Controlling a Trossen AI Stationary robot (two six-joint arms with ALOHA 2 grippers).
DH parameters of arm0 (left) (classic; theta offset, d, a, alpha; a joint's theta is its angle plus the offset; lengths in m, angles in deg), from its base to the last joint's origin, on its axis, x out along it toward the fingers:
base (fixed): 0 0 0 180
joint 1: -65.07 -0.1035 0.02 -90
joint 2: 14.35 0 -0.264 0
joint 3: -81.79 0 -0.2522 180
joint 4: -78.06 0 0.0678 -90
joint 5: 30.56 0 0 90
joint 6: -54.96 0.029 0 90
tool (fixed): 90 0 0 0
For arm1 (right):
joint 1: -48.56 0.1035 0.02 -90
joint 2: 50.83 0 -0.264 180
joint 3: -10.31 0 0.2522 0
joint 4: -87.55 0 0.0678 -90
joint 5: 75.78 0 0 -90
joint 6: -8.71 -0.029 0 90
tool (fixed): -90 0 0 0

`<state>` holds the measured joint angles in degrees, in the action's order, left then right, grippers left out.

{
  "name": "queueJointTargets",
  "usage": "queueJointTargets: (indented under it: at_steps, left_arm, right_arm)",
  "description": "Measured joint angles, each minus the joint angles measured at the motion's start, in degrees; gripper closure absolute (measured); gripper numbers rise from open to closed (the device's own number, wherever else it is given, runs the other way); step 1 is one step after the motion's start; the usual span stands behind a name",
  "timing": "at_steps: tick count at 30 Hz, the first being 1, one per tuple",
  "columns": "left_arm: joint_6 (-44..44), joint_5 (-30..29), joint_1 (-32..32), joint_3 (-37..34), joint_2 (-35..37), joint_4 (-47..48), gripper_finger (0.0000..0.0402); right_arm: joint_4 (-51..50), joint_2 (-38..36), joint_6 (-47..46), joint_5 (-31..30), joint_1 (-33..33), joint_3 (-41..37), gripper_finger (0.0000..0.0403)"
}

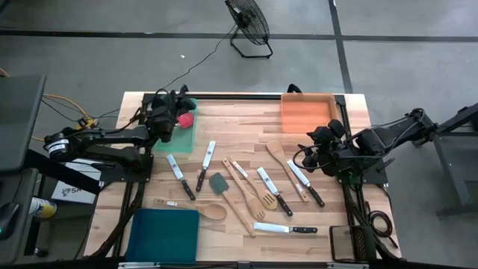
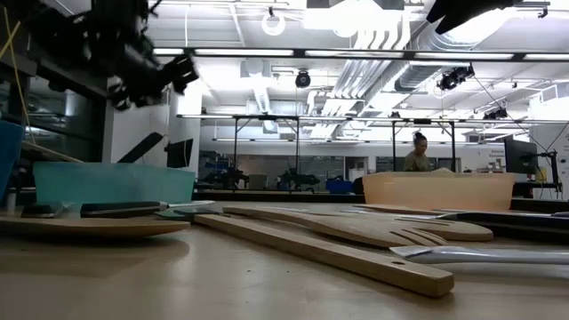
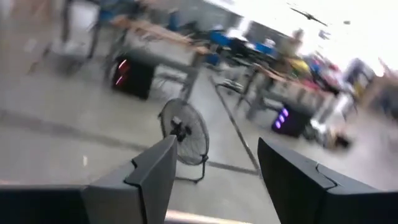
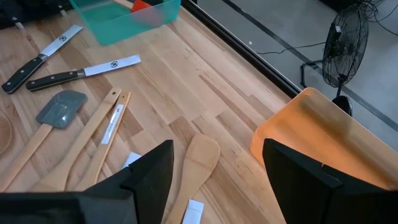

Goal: Pick & Place Kitchen Items
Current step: Put the black turner spatula into the blue green bin

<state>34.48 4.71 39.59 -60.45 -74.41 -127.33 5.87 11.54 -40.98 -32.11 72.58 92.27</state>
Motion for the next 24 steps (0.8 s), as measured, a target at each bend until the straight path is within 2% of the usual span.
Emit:
queueJointTargets:
  at_steps: [3,5,7,9,11,13,15,20,24]
  left_arm:
    - [14.0,6.2,0.0,5.0,0.6,5.8,0.0181]
    - [17.8,6.8,-0.3,10.2,0.7,15.8,0.0181]
    - [19.0,8.9,-2.0,16.3,0.7,29.8,0.0181]
    - [18.8,15.3,-5.4,22.9,-0.2,44.2,0.0181]
    - [18.8,24.6,-9.6,29.3,-2.1,56.3,0.0181]
    - [20.4,32.9,-14.0,34.8,-4.2,66.5,0.0181]
    - [24.2,38.5,-17.8,39.8,-6.5,75.3,0.0181]
    - [30.7,40.7,-23.4,47.6,-12.7,90.1,0.0181]
    - [27.8,41.4,-25.7,49.4,-17.5,96.4,0.0181]
  right_arm:
    - [-0.3,0.0,0.0,0.0,0.0,0.0,0.0164]
    - [-0.4,0.0,0.0,0.0,0.0,0.0,0.0164]
    - [-0.4,0.0,0.0,0.0,0.0,0.0,0.0164]
    - [-0.4,0.0,0.0,0.0,0.0,0.0,0.0164]
    - [-0.4,0.0,0.0,0.0,0.0,0.0,0.0164]
    - [-0.4,0.0,0.2,0.0,0.0,0.0,0.0164]
    - [-0.4,0.0,0.3,0.0,0.0,0.0,0.0164]
    - [-0.7,0.0,0.4,0.0,0.0,0.0,0.0164]
    - [-0.8,0.0,0.4,-0.2,0.0,0.0,0.0164]
